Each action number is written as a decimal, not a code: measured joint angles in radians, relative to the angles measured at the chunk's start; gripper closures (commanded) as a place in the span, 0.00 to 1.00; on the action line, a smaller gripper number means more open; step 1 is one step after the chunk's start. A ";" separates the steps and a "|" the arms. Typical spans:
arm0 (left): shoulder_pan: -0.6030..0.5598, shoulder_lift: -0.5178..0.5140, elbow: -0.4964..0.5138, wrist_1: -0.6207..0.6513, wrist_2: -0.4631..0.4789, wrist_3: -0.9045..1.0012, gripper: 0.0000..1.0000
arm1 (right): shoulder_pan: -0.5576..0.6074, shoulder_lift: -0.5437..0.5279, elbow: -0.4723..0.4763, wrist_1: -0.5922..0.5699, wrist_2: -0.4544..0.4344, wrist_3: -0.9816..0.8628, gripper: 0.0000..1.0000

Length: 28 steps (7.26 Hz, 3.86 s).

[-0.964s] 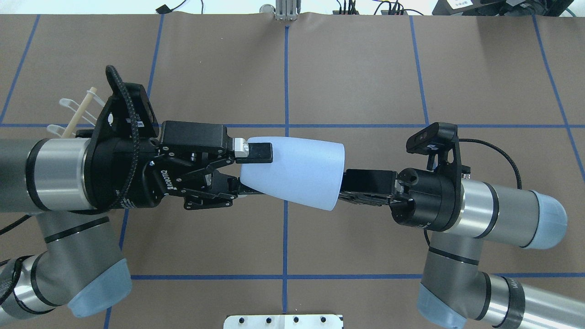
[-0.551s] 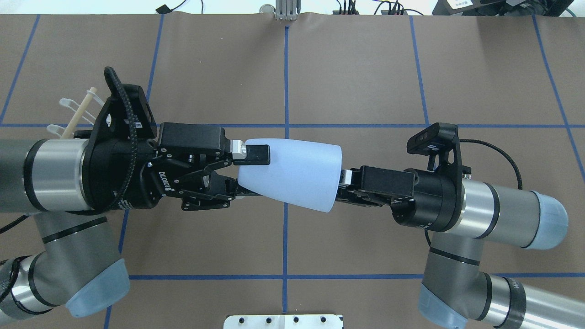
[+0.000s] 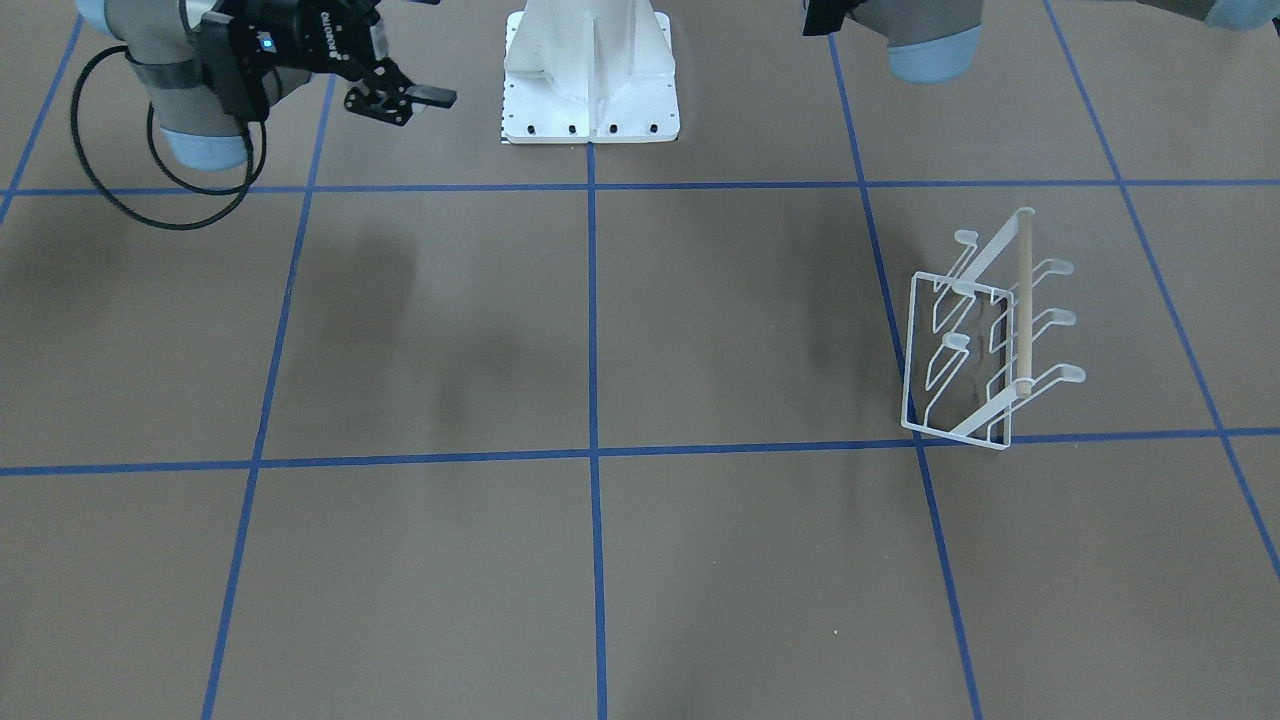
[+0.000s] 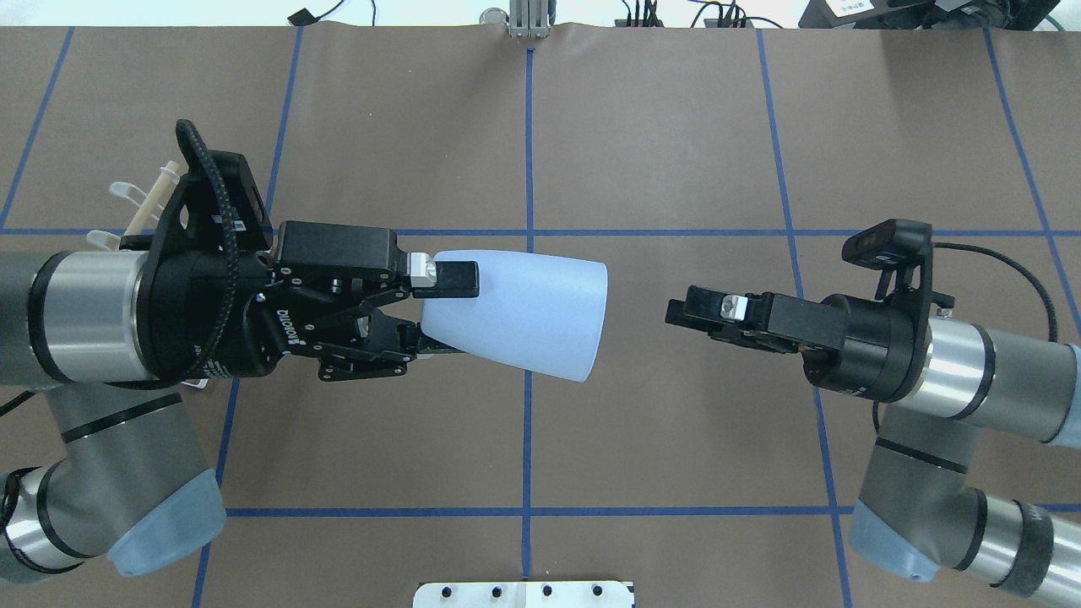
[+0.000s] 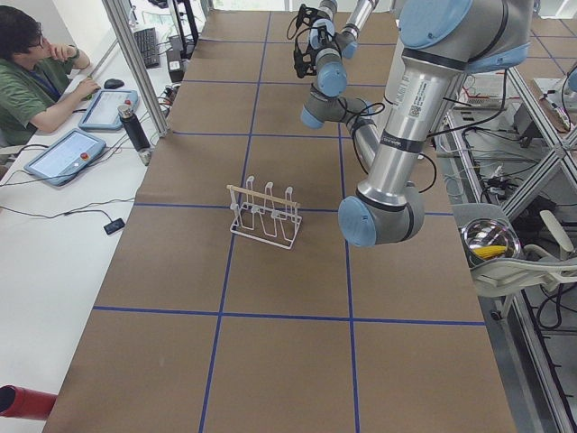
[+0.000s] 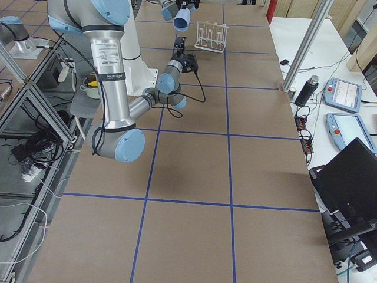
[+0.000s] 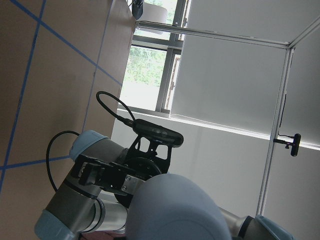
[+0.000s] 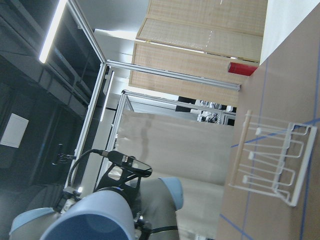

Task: Hang cup on cup holder
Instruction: 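Open and withdraw the right gripper while the left gripper carries the cup toward the rack, then lower the cup with the left gripper onto a rack hook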

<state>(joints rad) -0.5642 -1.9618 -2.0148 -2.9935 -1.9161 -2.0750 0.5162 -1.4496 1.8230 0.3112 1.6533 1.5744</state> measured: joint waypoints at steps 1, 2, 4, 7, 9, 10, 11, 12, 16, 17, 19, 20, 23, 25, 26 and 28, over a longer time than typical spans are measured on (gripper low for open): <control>-0.036 0.012 -0.002 0.037 -0.009 0.030 1.00 | 0.054 -0.051 -0.026 -0.002 0.006 -0.048 0.00; -0.100 0.020 -0.012 0.132 -0.050 0.091 1.00 | 0.116 -0.080 -0.071 -0.013 0.010 -0.072 0.00; -0.199 0.036 -0.035 0.319 -0.120 0.245 1.00 | 0.274 -0.083 -0.199 -0.090 0.051 -0.168 0.00; -0.321 0.083 -0.050 0.609 -0.194 0.513 1.00 | 0.559 -0.001 -0.247 -0.651 0.171 -0.595 0.00; -0.358 0.103 -0.105 0.920 -0.207 0.767 1.00 | 0.688 0.025 -0.250 -0.991 0.267 -0.990 0.00; -0.364 0.103 -0.142 1.092 -0.203 0.897 1.00 | 0.736 0.018 -0.253 -1.122 0.350 -1.114 0.00; -0.372 0.101 -0.170 1.234 -0.199 1.013 1.00 | 0.777 0.008 -0.255 -1.238 0.454 -1.173 0.00; -0.385 0.099 -0.184 1.342 -0.196 1.107 1.00 | 0.810 0.002 -0.254 -1.361 0.549 -1.236 0.00; -0.402 0.037 -0.143 1.600 -0.107 1.360 1.00 | 0.892 0.024 -0.233 -1.813 0.627 -1.579 0.00; -0.402 0.016 -0.114 1.631 -0.094 1.399 1.00 | 0.898 0.022 -0.229 -1.840 0.628 -1.596 0.00; -0.403 -0.001 -0.057 1.647 -0.067 1.453 1.00 | 0.900 0.017 -0.227 -1.853 0.635 -1.603 0.00; -0.403 -0.004 -0.035 1.645 -0.062 1.467 1.00 | 0.900 0.016 -0.228 -1.855 0.645 -1.603 0.00; -0.400 -0.007 0.003 1.638 -0.061 1.480 1.00 | 0.900 0.017 -0.232 -1.856 0.657 -1.602 0.00; -0.397 -0.007 0.042 1.606 -0.065 1.480 1.00 | 0.900 0.017 -0.232 -1.856 0.659 -1.602 0.00; -0.396 -0.007 0.065 1.585 -0.066 1.480 1.00 | 0.900 0.017 -0.232 -1.856 0.660 -1.602 0.00; -0.394 -0.005 0.094 1.568 -0.067 1.480 0.69 | 0.900 0.016 -0.229 -1.855 0.659 -1.602 0.00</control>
<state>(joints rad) -0.9579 -1.9672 -1.9210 -1.4253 -1.9832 -0.5951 1.4159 -1.4337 1.5944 -1.5434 2.3120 -0.0279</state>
